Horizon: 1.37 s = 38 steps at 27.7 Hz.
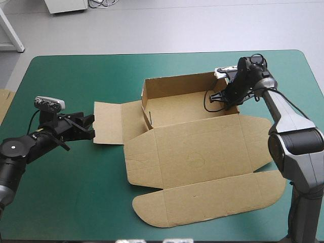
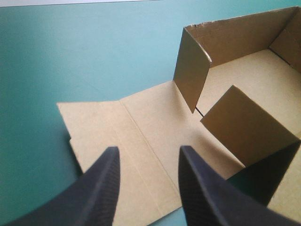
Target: Fold the box
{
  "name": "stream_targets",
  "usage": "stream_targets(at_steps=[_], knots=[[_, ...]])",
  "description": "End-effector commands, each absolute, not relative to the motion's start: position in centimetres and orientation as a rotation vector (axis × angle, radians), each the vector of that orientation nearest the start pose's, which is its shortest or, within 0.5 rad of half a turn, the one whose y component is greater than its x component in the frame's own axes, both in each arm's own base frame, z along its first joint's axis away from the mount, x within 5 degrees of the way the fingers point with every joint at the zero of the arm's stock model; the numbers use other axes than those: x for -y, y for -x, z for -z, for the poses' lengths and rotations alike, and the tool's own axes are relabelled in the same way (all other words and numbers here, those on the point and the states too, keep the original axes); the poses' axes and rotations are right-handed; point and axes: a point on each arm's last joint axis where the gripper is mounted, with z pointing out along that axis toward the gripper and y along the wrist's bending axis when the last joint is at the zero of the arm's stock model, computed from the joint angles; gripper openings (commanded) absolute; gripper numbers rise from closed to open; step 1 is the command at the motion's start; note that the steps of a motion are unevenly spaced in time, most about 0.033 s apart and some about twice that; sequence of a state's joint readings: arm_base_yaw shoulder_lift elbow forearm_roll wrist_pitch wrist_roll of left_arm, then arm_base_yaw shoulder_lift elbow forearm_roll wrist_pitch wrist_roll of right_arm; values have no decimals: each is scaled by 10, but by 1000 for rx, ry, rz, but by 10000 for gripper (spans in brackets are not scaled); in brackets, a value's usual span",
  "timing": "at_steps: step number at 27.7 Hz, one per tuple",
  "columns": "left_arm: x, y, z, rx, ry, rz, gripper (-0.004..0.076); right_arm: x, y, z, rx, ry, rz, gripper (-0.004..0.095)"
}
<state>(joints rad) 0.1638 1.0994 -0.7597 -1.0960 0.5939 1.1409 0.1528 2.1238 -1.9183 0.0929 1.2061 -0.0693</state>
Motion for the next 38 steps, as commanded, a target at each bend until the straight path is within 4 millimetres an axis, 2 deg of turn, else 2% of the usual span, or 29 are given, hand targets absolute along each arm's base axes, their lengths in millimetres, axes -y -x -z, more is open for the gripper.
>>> stream_targets(at_steps=[1, 4, 9, 13, 18, 22, 28, 33, 35, 38], knots=[[10, -227, -325, -1986, -256, 366, 293, -65, -438, -293, -2804, 282, -50, 3], [9, -227, -326, -1980, -243, 360, 293, -62, -438, -297, -2793, 267, -4, 3], [8, -228, -326, -1981, -244, 344, 293, -60, -440, -298, -2777, 238, -33, 3], [0, -229, -325, -1984, -239, 219, 293, -55, -441, -298, -2776, 225, -33, 2], [-15, -230, -322, -2004, -84, 217, 293, -50, -440, -297, -2795, 225, -37, 2], [-42, -231, -302, -2099, 195, 313, 293, -50, -441, -298, -2778, 230, -38, 2], [-60, -248, -273, -2154, 435, 597, 293, -55, -441, -298, -2768, 252, -105, 1], [-59, -267, -238, -2227, 464, 836, 293, -62, -442, -300, -2744, 257, -211, 1], [-61, -273, -225, -2246, 486, 863, 293, -62, -442, -300, -2742, 255, -217, 1], [-61, -275, -220, -2254, 478, 880, 293, -65, -443, -301, -2726, 255, -265, 1]])
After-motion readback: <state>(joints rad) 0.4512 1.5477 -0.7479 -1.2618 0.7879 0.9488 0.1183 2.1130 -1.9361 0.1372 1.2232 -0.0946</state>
